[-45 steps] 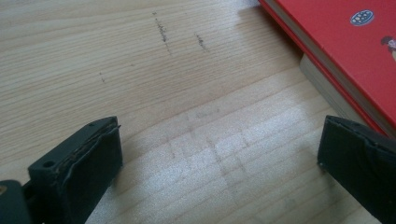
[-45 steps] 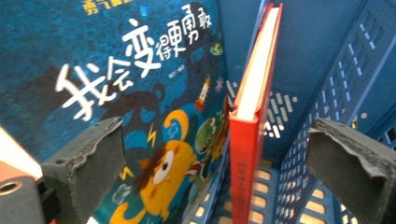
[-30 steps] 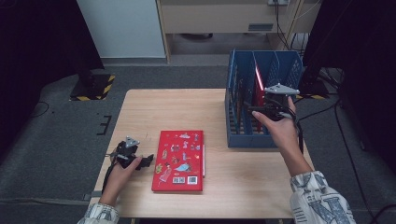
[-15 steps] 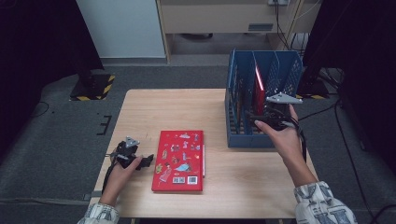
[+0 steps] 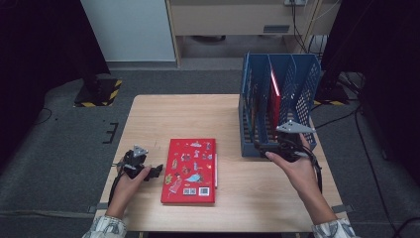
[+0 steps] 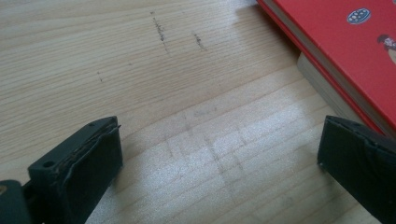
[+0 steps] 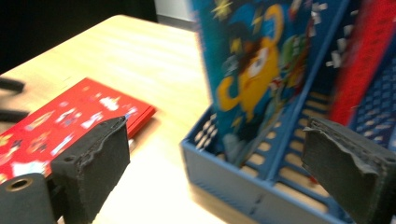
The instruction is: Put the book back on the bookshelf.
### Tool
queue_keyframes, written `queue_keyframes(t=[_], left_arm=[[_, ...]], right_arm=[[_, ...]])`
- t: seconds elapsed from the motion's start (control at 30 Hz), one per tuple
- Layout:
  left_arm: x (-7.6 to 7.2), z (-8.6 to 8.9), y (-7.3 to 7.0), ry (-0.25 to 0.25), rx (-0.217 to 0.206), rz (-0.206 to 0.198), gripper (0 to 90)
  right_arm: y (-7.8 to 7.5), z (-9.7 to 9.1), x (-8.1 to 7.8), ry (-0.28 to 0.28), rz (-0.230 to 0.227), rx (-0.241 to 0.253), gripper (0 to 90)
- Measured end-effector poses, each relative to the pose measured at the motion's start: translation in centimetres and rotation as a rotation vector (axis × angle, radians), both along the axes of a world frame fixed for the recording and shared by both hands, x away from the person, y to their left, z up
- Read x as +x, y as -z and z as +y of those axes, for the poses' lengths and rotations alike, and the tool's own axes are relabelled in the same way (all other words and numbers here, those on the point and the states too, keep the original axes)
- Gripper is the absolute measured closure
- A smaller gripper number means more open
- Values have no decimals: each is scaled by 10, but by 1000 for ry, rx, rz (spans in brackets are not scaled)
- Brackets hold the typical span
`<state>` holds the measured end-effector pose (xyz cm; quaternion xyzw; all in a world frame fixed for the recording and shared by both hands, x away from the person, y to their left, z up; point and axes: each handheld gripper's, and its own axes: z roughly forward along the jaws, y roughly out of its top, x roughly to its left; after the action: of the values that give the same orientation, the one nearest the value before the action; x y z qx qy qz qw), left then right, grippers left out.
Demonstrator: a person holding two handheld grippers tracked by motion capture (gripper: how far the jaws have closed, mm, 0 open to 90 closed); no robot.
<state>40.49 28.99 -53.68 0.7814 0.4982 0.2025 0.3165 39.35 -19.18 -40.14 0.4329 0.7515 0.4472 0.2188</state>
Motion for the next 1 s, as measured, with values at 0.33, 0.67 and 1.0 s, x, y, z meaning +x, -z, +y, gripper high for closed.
queue_keyframes(t=[0.33, 0.67, 1.0], left_arm=[[-2, 4, -5, -1, -6, 8, 40], [-9, 0, -19, 22, -69, -29, 52], [-23, -26, -27, 159, -107, -24, 49]], right_arm=[[34, 47, -22, -152, 46, -23, 125], [61, 84, -30, -268, 109, -24, 135], [87, 117, -38, -354, 161, -75, 121]])
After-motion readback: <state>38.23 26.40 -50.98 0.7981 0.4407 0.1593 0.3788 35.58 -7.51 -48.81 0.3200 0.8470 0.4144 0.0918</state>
